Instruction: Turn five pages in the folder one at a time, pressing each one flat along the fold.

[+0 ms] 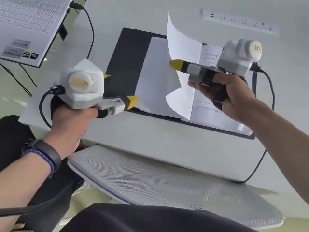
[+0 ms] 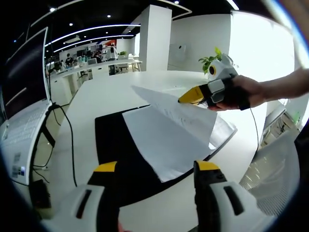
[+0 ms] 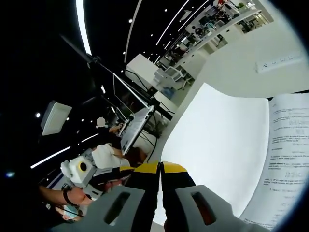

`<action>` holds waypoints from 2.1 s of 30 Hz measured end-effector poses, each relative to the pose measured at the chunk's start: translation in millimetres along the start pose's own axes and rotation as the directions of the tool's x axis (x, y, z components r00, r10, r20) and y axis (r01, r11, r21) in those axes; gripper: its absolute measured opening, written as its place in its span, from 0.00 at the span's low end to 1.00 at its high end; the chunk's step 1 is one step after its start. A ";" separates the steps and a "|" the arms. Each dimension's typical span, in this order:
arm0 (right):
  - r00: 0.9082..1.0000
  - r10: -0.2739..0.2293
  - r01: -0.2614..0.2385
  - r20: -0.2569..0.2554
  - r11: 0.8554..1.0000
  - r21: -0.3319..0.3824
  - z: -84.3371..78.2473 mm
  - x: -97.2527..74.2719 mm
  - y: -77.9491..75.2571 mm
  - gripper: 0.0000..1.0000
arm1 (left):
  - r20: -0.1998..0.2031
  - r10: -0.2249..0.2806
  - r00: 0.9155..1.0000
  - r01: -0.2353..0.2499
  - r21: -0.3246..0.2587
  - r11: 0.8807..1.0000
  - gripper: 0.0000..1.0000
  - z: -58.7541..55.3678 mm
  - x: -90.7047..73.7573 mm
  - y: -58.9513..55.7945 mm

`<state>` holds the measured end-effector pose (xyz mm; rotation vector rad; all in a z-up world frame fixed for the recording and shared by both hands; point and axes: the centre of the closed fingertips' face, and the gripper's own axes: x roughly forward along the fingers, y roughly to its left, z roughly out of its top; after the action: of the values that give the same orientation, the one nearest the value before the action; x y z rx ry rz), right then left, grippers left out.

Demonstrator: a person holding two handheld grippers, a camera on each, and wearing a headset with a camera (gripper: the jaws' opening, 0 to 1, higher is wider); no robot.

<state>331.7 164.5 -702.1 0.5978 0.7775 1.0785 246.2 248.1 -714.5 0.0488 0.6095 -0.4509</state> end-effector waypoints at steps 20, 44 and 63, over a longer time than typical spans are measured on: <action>0.991 -0.036 0.049 -0.132 0.994 0.096 -54.7 39.7 -20.6 0.00 | 0.007 0.010 1.000 -0.010 -0.015 1.000 0.61 8.0 -5.7 2.9; 0.982 -0.046 0.074 -0.183 0.986 0.147 -67.4 69.0 -64.2 0.00 | 0.000 0.009 1.000 -0.009 -0.023 1.000 0.61 5.5 -7.9 6.7; 0.988 -0.027 0.040 -0.149 0.995 0.086 -54.8 65.4 -48.8 0.02 | -0.016 -0.050 0.999 0.050 0.020 0.999 0.55 10.5 14.7 -10.4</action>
<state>331.4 210.6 -788.9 0.5824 0.9659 1.0698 258.1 231.1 -713.3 0.0562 0.6230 -0.5054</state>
